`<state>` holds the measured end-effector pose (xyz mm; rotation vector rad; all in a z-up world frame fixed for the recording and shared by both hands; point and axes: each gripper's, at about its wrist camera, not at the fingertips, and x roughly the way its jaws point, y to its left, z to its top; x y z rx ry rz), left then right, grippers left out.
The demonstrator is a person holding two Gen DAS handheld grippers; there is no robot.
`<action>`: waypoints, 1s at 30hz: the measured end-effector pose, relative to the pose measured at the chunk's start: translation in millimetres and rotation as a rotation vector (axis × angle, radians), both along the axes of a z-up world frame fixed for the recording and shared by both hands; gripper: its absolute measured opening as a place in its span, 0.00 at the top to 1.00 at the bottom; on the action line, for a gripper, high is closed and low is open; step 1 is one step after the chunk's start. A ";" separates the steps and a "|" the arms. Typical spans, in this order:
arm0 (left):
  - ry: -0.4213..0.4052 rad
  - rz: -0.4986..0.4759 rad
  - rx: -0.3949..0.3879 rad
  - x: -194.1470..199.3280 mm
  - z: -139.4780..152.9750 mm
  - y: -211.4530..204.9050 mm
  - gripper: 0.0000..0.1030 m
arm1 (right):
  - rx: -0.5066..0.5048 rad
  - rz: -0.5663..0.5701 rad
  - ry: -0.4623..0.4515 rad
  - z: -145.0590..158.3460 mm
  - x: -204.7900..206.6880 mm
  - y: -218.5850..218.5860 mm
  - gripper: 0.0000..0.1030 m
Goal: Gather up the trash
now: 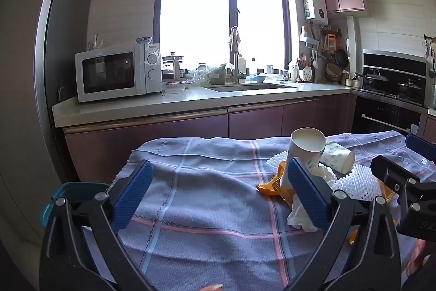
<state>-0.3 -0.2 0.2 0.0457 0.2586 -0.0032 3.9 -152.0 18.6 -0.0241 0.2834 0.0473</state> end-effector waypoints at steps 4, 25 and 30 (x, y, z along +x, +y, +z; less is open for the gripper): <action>-0.032 0.004 -0.020 -6.1 2.1 1.9 0.05 | -0.013 0.000 -0.007 0.8 -2.7 1.4 0.06; -0.055 0.021 -0.034 -19.0 5.9 5.8 0.05 | 0.016 -0.010 0.006 -0.3 -2.0 -2.1 0.06; -0.055 0.027 -0.035 -19.3 6.4 6.4 0.05 | 0.021 -0.010 0.008 0.2 -0.9 -2.5 0.06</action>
